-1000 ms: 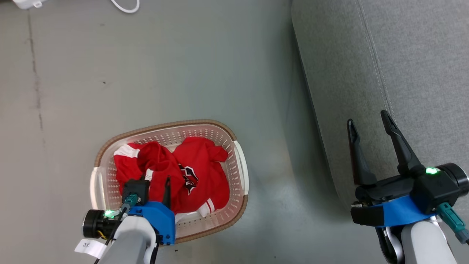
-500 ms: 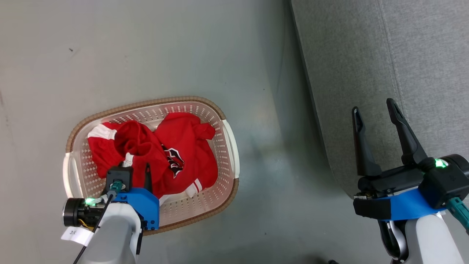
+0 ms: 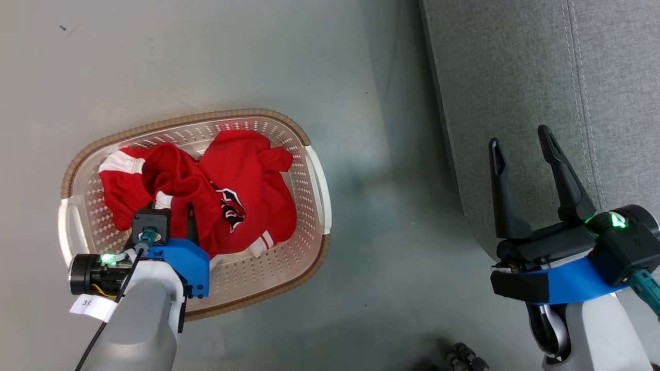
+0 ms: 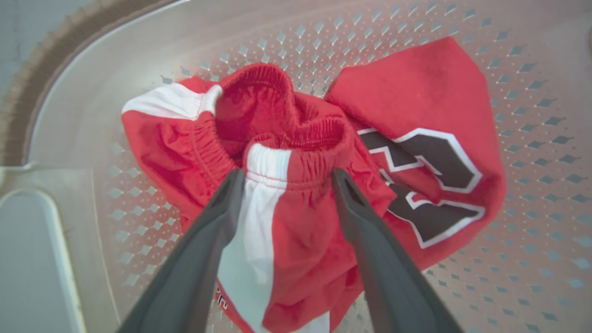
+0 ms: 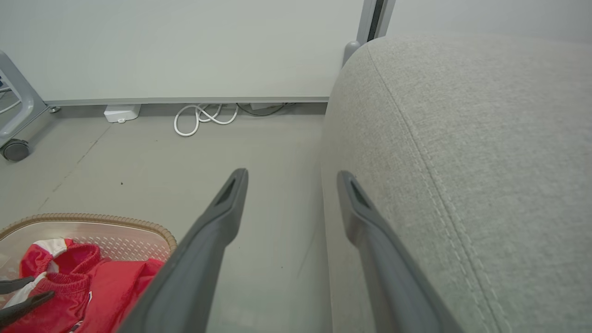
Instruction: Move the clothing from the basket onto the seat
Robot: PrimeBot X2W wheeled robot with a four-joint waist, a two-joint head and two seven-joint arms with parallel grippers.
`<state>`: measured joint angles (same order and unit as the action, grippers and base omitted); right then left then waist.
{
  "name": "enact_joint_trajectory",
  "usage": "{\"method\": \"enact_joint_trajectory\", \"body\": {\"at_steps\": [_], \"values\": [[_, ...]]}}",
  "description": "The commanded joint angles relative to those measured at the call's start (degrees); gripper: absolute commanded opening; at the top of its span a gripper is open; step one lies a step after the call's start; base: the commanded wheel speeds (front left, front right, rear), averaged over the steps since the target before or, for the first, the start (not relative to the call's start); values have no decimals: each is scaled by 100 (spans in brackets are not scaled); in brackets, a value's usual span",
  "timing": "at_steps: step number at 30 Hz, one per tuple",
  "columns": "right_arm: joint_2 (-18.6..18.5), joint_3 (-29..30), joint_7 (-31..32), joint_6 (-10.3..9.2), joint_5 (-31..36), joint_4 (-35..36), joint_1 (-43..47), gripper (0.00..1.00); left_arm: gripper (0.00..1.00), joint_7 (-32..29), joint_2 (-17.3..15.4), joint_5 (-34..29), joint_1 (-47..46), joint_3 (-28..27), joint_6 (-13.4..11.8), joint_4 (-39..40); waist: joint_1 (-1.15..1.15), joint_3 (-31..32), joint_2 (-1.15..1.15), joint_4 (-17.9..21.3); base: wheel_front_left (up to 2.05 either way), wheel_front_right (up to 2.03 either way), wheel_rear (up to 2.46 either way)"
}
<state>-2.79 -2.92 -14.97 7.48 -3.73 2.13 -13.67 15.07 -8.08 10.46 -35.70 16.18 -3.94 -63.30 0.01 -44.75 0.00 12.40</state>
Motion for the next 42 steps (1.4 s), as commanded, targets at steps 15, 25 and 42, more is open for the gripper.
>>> {"method": "enact_joint_trajectory", "body": {"at_steps": [15,25,42], "values": [[-17,-91,-33,3,-257,19,-153,100,100,-69,-38,58,-502,120,26,-714,-1,-257,0,271,0,0,0],[-18,-91,-34,3,-318,-9,-158,100,25,-70,-27,150,-605,175,35,-867,-1,-270,0,283,0,0,0],[-18,-79,-34,3,-228,-18,-177,100,0,-26,13,317,-679,243,182,-971,-1,-196,0,192,0,0,0]]}}
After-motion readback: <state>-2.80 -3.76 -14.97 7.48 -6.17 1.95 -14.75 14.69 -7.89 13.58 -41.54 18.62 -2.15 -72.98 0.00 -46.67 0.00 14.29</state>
